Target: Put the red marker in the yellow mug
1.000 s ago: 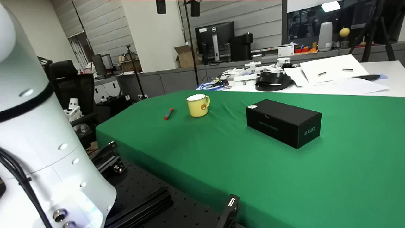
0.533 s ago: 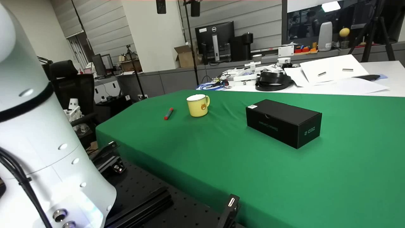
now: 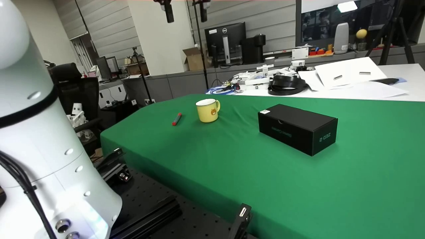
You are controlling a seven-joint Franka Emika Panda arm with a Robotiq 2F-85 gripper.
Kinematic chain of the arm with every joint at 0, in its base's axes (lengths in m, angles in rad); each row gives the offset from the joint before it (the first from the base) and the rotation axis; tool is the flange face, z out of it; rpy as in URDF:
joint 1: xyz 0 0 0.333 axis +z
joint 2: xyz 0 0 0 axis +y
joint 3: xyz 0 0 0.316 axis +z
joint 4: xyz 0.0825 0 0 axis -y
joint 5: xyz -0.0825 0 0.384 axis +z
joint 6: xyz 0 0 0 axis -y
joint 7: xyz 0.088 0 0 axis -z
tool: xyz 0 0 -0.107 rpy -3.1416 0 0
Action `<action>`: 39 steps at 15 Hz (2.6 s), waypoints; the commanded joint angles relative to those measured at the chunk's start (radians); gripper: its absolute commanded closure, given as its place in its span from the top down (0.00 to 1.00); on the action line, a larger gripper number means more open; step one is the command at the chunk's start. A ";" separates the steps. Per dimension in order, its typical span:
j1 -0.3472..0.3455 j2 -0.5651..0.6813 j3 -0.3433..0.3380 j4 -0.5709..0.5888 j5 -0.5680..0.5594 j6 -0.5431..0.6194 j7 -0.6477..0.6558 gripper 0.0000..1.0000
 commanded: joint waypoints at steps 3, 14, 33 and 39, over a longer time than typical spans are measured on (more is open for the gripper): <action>0.164 0.066 0.180 -0.078 0.093 0.232 0.039 1.00; 0.259 0.347 0.515 -0.053 -0.018 0.442 0.392 1.00; 0.216 0.808 0.448 0.332 -0.058 0.487 0.150 1.00; 0.249 0.970 0.485 0.397 -0.126 0.536 0.364 1.00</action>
